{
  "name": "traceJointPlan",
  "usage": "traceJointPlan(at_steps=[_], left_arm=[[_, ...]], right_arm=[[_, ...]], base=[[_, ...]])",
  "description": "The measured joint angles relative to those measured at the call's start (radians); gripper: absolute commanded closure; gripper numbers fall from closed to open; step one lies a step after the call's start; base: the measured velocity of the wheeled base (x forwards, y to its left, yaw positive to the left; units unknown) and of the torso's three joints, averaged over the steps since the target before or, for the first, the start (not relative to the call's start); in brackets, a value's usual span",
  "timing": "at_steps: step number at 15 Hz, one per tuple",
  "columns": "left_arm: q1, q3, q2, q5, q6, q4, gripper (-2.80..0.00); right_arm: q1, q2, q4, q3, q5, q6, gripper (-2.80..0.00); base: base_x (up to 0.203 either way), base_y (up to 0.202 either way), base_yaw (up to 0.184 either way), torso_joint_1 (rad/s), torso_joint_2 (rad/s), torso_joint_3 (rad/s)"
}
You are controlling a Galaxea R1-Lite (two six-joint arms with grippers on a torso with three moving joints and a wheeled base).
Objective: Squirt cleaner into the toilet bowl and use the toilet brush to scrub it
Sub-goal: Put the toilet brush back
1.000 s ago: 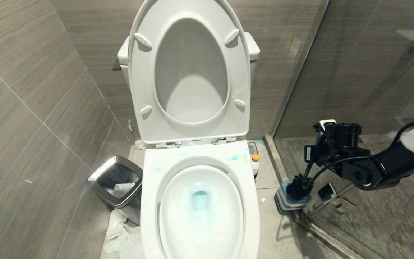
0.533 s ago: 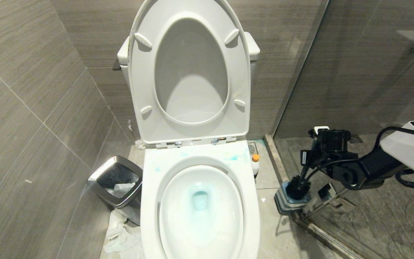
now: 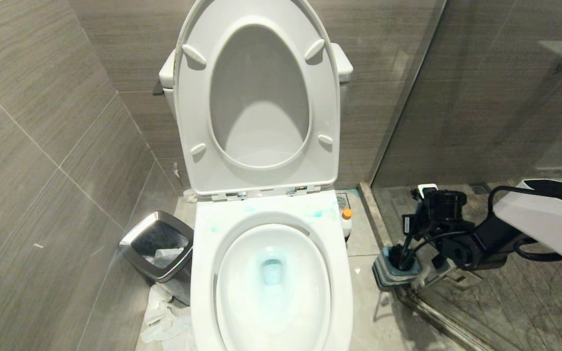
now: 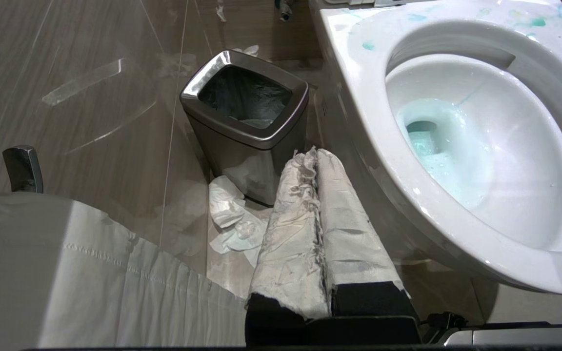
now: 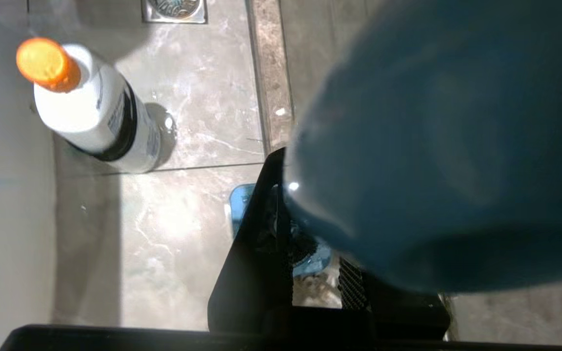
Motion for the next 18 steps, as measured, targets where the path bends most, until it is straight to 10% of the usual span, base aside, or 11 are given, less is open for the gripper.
traceJointPlan(at_steps=[5, 6, 18], left_arm=[[0.001, 0.000, 0.000, 0.000, 0.000, 0.000, 0.00], [0.000, 0.000, 0.000, 0.000, 0.000, 0.000, 0.00], [0.001, 0.000, 0.000, -0.001, 0.000, 0.000, 0.00]], right_arm=[[-0.008, 0.012, 0.000, 0.006, 0.000, -0.014, 0.00], [-0.009, 0.012, 0.000, 0.006, -0.001, -0.018, -2.80], [-0.012, -0.208, 0.000, 0.326, -0.001, -0.095, -2.80]], base=[[0.000, 0.000, 0.000, 0.000, 0.00, 0.000], [0.000, 0.000, 0.000, 0.000, 0.00, 0.000], [0.000, 0.000, 0.000, 0.000, 0.00, 0.000]])
